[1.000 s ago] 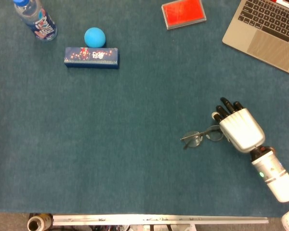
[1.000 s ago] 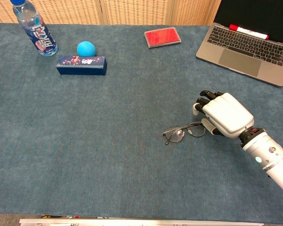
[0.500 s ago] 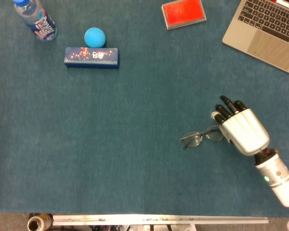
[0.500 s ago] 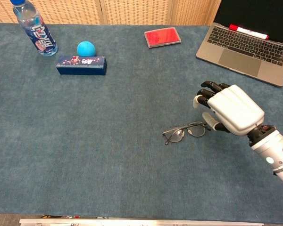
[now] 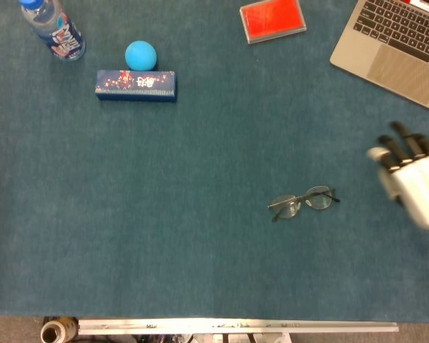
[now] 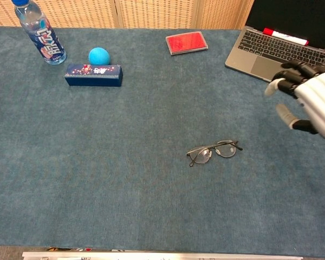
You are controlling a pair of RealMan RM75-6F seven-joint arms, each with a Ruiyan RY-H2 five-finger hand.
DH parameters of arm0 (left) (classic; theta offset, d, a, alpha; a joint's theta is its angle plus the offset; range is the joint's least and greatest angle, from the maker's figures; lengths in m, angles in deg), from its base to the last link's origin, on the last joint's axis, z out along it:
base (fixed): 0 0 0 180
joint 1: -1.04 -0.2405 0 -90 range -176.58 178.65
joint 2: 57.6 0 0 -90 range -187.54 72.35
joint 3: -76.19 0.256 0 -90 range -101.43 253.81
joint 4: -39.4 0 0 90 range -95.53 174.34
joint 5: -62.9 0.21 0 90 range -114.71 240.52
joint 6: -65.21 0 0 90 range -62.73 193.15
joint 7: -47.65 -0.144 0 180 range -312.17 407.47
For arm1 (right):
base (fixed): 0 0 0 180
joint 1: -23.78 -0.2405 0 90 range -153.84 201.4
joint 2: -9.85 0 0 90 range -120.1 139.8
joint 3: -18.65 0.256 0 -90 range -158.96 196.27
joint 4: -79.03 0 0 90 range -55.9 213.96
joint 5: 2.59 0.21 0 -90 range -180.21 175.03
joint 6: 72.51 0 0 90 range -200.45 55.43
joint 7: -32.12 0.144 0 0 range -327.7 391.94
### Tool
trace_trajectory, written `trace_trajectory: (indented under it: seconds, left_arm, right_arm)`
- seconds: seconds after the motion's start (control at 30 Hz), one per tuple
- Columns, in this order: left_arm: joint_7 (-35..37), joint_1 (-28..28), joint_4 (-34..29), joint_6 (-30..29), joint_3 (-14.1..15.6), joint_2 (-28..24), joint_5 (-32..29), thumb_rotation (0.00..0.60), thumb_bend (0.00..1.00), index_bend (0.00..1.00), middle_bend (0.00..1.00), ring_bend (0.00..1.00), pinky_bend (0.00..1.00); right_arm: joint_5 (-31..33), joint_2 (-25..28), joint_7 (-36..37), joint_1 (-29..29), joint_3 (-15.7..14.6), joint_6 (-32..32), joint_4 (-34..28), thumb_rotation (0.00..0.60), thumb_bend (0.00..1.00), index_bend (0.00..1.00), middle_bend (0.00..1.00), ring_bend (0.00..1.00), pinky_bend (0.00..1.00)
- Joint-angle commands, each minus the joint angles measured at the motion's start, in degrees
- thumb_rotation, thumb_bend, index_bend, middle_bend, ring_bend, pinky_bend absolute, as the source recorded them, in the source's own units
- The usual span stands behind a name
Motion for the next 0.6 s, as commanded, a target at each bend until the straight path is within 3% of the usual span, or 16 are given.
trace_trajectory:
  seconds: [0.03, 0.43, 0.6]
  left_arm:
    - [-0.42, 0.04, 0.07, -0.01, 0.09, 0.21, 0.18, 0.600, 0.00, 0.64, 0.50, 0.35, 0.55]
    - [-2.40, 0.52, 0.78, 0.12, -0.01, 1.79, 0.34, 0.600, 0.00, 0.64, 0.50, 0.35, 0.55]
    - [-3.47, 0.69, 1.49, 0.71, 0.34, 2.54, 0.29, 0.600, 0.00, 0.64, 0.50, 0.35, 0.55]
  right_arm:
    - [1.00, 3.68, 2.79, 3.09, 1.02, 4.26, -0.47, 0.600, 0.37, 0.43, 0.36, 0.19, 0.39]
    - [10.64, 7.92, 16.67, 9.66, 6.09, 10.03, 4.32, 0.600, 0.36, 0.43, 0.34, 0.19, 0.39]
    - [10.93, 8.97, 19.88, 10.15, 7.59, 11.20, 3.94, 0.600, 0.36, 0.43, 0.34, 0.19, 0.39]
